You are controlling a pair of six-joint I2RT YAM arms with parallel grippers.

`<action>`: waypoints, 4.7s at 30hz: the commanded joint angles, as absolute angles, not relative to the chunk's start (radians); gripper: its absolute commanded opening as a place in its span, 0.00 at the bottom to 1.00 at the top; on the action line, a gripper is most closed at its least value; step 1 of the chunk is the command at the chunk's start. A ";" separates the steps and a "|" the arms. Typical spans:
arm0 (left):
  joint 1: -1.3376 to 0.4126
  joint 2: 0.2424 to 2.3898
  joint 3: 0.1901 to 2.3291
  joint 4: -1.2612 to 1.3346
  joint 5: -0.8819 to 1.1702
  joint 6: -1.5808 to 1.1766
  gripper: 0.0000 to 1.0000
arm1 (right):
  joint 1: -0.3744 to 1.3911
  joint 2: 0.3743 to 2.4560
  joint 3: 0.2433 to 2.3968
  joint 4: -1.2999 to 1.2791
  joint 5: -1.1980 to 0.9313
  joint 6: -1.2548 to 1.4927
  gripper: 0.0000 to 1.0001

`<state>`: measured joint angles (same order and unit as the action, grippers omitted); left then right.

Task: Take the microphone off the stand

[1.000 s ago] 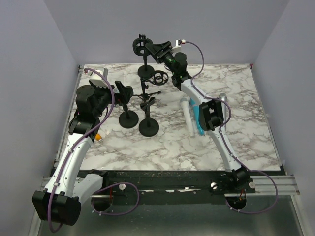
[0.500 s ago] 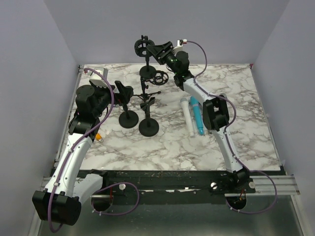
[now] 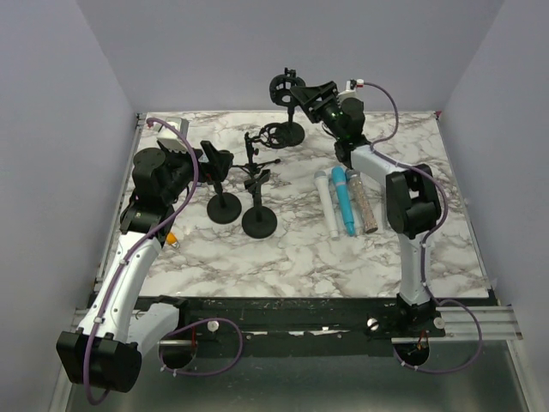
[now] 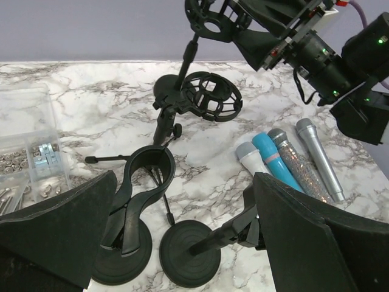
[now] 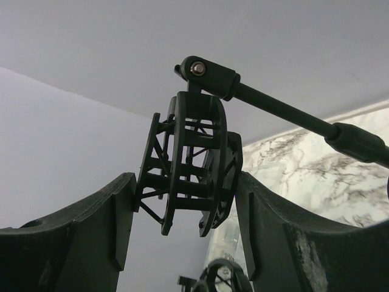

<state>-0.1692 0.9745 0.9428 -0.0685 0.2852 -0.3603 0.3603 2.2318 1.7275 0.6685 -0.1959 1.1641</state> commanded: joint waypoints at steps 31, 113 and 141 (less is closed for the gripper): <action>-0.163 0.992 0.964 -0.028 0.341 -0.390 0.99 | 0.334 1.592 1.031 0.661 -0.096 1.138 0.91; -0.163 1.035 0.973 -0.022 0.390 -0.408 0.98 | 0.084 2.199 1.574 0.123 -0.827 0.612 0.66; -0.163 1.013 0.972 -0.020 0.394 -0.396 0.99 | 0.086 1.981 1.813 -0.336 -0.487 0.489 1.00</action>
